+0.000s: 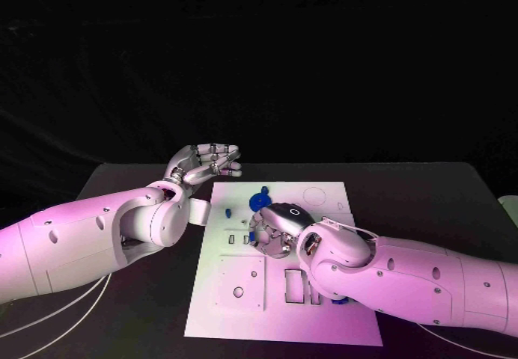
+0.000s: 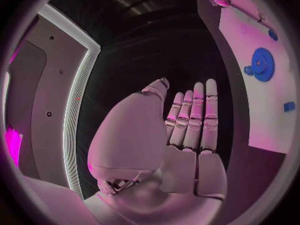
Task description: Assemble the parts on the task board
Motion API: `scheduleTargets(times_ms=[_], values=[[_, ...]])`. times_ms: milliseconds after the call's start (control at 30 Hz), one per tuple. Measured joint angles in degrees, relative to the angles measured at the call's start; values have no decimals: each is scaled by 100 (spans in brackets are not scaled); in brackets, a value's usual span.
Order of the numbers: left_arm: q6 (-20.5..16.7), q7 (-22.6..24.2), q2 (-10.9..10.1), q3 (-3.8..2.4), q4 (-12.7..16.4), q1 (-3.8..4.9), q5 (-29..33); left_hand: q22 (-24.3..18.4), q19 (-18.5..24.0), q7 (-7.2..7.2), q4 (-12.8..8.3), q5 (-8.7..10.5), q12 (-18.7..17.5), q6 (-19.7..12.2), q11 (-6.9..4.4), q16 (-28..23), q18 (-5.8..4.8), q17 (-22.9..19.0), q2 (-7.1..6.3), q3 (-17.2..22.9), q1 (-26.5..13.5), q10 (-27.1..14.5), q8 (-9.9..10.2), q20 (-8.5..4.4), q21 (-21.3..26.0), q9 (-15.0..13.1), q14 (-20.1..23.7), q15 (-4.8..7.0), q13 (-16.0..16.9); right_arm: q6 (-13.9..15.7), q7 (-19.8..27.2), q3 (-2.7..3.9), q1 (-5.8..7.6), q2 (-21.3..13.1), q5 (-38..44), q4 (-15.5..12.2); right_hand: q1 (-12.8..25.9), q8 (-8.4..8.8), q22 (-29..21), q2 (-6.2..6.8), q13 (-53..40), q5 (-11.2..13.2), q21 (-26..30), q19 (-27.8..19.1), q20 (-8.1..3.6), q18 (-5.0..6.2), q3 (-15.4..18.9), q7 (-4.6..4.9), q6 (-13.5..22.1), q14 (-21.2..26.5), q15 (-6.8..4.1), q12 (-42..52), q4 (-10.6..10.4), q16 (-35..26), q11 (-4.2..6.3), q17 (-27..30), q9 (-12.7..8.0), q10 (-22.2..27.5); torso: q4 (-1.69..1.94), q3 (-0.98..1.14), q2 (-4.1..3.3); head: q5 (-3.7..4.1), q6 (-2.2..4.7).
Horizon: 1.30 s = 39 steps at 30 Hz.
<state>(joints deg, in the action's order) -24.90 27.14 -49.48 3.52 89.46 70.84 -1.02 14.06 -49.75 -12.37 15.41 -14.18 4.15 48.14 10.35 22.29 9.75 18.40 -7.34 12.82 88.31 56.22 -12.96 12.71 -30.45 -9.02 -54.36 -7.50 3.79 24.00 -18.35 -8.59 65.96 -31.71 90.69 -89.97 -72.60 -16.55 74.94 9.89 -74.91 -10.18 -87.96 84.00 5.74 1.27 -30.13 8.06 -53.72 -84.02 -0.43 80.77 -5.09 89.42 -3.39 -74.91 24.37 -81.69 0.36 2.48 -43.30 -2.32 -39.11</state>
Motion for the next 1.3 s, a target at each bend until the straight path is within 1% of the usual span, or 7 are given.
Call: scheduleTargets(times_ms=[500,667,1100,1200,1233,1267,1300], values=[[0,-1,-5,0,-6,0,1,5,0,0,0,0,0,0,0,0,-1,-1,0,0,0,0,0,0,0,0,0,0,0,-49,-41,-14,-16,-7,20,17,114,106,0,114,0,25,22,0,0,0,41,94,255,0,0,-87,-8,0,-67,0,-58,99,0,-4,2,10,-3],[0,-1,-5,0,-9,0,2,5,0,0,0,0,0,0,0,0,-1,-1,0,0,0,0,0,0,0,0,0,0,0,-44,-41,-14,-16,-7,21,12,188,157,0,188,0,75,46,0,4,0,97,135,337,0,43,-133,-63,0,-117,1,-77,150,0,-3,3,12,-3],[0,-3,-6,0,-14,0,3,4,0,0,0,0,0,0,0,0,0,-2,0,0,0,0,0,0,0,0,0,0,0,-13,-36,-15,-17,-17,21,7,253,197,-1,253,1,111,105,0,43,1,212,144,413,-3,50,-187,-111,0,-126,1,-86,219,0,-7,3,12,2],[0,-12,-5,0,-22,0,3,4,0,0,0,0,0,0,0,0,0,-2,0,0,0,0,0,0,0,0,0,0,0,49,-22,-15,-17,-62,21,-34,301,338,-2,301,-3,238,184,0,86,1,374,199,711,19,106,-349,-165,-28,-180,1,-145,397,0,-7,3,12,3],[0,-25,-5,0,-31,0,-4,11,0,0,11,0,0,0,0,0,0,7,0,11,0,0,0,0,-24,0,0,0,0,95,-8,-15,-17,-99,21,-68,301,445,-2,301,62,303,272,1,124,0,764,251,933,7,162,-482,-248,-61,-232,1,-193,551,0,-6,3,13,6],[1,-42,-5,0,-40,0,-16,18,2,0,16,0,0,0,0,0,0,20,0,16,0,0,0,0,-27,0,0,0,0,140,10,-15,-17,-135,20,-100,178,496,-2,228,123,309,316,0,170,1,1295,290,1072,3,218,-551,-343,-93,-275,1,-227,638,0,-6,4,15,8],[4,-59,-6,0,-46,0,-29,21,6,0,16,0,0,0,0,0,0,24,0,16,0,0,0,3,-27,0,0,0,0,174,26,-15,-17,-164,17,-126,34,503,-2,145,138,309,322,0,190,0,1630,298,1104,3,247,-561,-406,-99,-294,1,-238,662,0,-6,4,17,10]])
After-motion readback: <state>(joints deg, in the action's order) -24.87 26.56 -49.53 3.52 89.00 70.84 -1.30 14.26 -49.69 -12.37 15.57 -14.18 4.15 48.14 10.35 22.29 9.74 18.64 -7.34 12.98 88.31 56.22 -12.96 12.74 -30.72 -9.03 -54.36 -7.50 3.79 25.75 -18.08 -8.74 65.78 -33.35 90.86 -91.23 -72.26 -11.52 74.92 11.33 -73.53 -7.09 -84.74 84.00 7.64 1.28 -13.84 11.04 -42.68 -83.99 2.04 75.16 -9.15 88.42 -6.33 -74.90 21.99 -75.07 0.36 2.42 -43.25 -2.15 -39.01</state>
